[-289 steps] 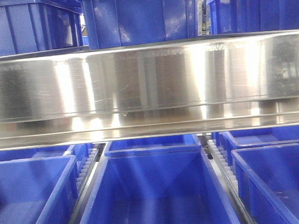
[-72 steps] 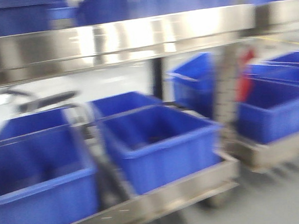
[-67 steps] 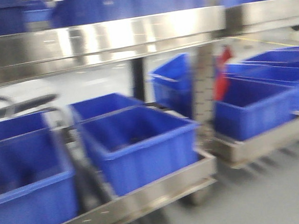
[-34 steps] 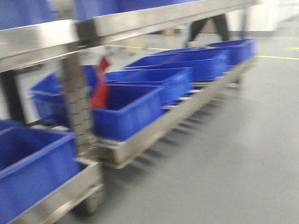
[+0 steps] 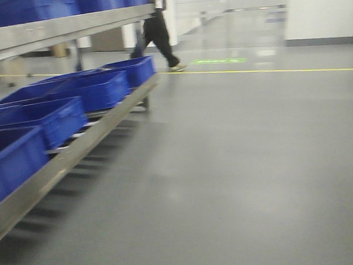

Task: Move two blue bins to right shelf middle
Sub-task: 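Drive the base across the open floor carrying the teal bin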

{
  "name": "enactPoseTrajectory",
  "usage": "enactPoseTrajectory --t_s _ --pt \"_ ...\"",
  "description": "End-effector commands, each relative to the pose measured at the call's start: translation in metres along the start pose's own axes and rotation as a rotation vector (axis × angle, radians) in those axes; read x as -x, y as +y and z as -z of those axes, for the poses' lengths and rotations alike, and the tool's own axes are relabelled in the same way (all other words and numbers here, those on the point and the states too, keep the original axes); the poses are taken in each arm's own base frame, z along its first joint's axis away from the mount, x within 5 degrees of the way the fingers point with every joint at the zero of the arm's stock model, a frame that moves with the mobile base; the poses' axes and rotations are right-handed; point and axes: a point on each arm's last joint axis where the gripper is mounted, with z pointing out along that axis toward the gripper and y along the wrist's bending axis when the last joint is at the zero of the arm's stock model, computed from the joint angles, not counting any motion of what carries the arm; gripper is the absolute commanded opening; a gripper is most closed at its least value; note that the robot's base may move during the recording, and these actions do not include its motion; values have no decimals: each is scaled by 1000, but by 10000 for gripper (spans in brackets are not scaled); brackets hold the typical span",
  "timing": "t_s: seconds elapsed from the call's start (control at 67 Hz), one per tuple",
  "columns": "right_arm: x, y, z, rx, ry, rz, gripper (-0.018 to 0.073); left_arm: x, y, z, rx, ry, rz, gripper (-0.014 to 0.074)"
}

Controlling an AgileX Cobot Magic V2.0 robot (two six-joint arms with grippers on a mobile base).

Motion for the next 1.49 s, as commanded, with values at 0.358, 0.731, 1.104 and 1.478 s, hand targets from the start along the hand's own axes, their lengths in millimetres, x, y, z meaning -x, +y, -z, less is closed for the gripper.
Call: enactPoseTrajectory --t_s 0.358,0.731,1.104,1.478 --pt "10 7 9 46 -101 21 -165 17 -10 15 -79 -142 58 -110" --pt "10 7 9 46 -101 21 -165 17 -10 15 -79 -142 58 -110" --pt "10 7 9 46 -101 21 -165 17 -10 15 -79 -142 58 -110" --pt "10 7 9 46 -101 21 -165 17 -10 15 -79 -142 58 -110"
